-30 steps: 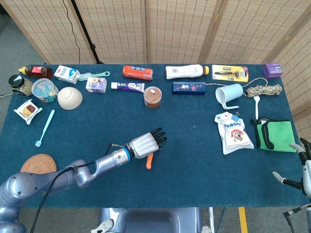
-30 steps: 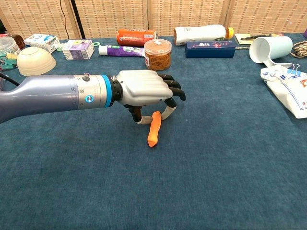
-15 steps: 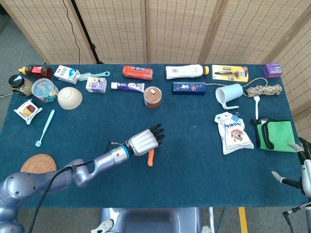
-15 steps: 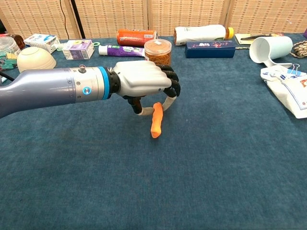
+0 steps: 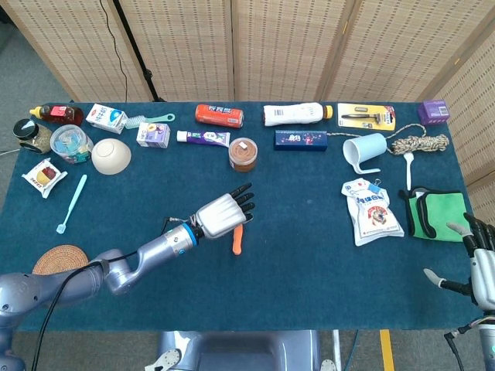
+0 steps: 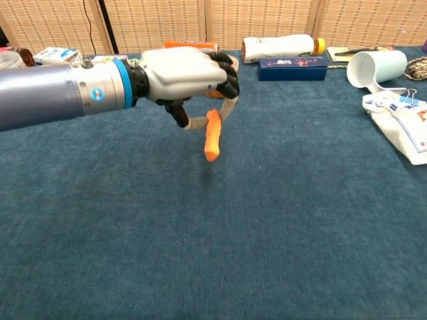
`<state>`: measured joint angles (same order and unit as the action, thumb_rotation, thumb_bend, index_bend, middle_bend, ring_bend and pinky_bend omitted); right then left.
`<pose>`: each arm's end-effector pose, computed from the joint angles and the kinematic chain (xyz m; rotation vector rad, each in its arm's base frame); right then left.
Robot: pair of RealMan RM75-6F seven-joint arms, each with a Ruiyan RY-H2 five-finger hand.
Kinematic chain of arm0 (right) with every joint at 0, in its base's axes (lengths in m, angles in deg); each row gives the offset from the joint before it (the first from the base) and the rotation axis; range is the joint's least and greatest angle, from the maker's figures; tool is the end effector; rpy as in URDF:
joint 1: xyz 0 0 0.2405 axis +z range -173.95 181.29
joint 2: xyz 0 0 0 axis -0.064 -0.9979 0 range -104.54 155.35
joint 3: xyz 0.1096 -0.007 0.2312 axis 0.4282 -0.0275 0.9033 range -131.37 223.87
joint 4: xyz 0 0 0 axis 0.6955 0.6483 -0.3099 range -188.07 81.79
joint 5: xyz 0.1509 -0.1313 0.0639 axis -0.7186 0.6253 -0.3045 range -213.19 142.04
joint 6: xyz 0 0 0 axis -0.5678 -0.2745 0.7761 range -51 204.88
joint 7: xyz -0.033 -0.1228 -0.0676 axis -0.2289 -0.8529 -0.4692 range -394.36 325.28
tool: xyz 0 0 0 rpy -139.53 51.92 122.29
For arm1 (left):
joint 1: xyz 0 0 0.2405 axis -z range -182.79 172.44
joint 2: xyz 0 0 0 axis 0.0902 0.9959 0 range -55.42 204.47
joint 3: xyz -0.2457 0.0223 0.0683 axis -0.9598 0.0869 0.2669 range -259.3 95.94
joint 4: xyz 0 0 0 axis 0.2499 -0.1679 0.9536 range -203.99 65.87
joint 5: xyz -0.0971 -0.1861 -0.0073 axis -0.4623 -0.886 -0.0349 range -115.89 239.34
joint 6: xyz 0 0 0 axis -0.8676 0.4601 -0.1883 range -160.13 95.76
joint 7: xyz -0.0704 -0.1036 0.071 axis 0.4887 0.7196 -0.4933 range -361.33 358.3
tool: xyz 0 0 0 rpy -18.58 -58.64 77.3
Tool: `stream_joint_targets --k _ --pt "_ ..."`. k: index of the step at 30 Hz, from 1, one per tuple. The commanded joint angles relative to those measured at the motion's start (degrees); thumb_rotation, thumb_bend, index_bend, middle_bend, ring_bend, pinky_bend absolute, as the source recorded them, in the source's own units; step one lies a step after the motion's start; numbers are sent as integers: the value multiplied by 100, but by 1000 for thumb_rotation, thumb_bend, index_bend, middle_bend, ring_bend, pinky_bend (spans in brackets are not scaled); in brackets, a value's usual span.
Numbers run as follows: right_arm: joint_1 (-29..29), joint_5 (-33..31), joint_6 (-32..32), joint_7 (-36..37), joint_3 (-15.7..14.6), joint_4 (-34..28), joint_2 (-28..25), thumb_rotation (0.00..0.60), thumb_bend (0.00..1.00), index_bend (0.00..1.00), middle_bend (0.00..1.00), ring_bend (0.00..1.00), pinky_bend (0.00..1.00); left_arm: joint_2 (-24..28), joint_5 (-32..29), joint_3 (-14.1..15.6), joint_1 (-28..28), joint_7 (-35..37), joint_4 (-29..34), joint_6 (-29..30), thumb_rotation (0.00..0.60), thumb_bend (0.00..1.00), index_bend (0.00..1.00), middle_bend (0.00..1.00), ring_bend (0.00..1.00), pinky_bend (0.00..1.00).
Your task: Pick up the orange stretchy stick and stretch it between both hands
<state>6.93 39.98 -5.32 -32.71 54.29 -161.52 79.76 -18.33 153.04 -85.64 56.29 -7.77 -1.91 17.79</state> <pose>-0.2874 -0.1854 0.1988 1.1769 -1.0737 0.9482 -0.0570 0.3756 -0.0492 -2.3493 -0.2530 -1.0113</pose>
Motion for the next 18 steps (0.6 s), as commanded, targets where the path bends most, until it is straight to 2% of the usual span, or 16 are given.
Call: stream_joint_targets --k 1,6,13,18 --pt "130 139 109 254 79 -47 -26 600 83 194 65 18 0 472 -46 -175 -103 -6 293 281 600 519 794 315 146 0" --pt "383 260 473 731 156 -128 -84 600 84 219 75 23 0 970 -65 -273 -202 -88 641 490 600 519 798 332 153 0" --pt "731 300 845 880 259 -216 -19 600 83 281 110 27 0 1469 -21 -303 -321 -153 1001 676 600 518 819 336 155 0" --pt "1097 256 1404 1554 350 -318 69 600 82 314 122 31 0 1853 153 -308 -352 -299 1304 808 600 519 830 336 156 0"
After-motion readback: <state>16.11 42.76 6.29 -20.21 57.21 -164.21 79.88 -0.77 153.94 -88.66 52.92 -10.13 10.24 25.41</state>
